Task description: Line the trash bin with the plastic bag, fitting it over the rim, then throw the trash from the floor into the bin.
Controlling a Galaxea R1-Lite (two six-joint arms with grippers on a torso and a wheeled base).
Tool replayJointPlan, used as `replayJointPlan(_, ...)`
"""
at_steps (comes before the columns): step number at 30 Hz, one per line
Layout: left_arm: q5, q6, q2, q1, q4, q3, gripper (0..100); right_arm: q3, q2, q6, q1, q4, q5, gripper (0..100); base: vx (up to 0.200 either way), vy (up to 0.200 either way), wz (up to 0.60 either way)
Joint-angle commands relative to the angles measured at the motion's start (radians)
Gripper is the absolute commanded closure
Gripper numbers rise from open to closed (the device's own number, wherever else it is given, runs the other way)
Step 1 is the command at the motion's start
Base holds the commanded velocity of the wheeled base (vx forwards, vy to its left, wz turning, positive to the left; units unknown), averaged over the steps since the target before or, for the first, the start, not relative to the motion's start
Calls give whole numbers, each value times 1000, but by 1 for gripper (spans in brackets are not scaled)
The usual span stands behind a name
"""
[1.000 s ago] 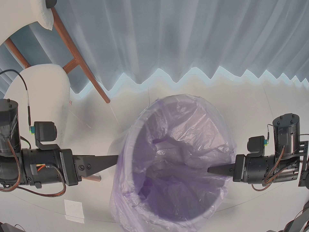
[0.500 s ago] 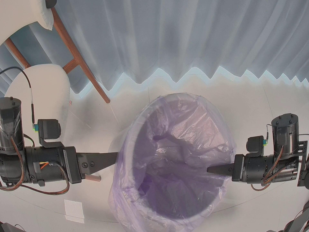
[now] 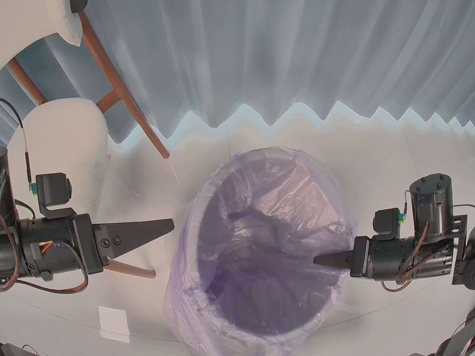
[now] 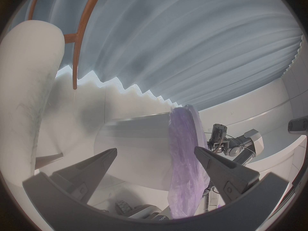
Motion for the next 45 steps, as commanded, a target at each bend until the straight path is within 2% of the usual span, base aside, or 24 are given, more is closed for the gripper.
replayJointPlan(1, -1, 0, -3, -7, 0, -3, 0, -9, 15, 0, 1, -1, 0, 100, 0, 0, 0)
replayJointPlan(9, -24, 1, 9, -26, -2, -6, 0, -15, 30, 0, 1, -1, 0, 100, 0, 0, 0)
replayJointPlan(28, -22, 8, 3, -56, -2, 22, 0, -49, 70, 8, -16, -10, -2, 100, 0, 0, 0)
replayJointPlan(35, -25, 112, -1, -56, -2, 77, 0, -69, 87, 22, -19, -43, -2, 100, 0, 0, 0)
replayJointPlan(39, -25, 120, 3, -56, -2, 81, 0, -87, 84, 58, -19, -41, -2, 100, 0, 0, 0)
replayJointPlan(45, -22, 113, 11, -41, -2, 78, 0, -86, 73, 60, -19, -37, -2, 100, 0, 0, 0)
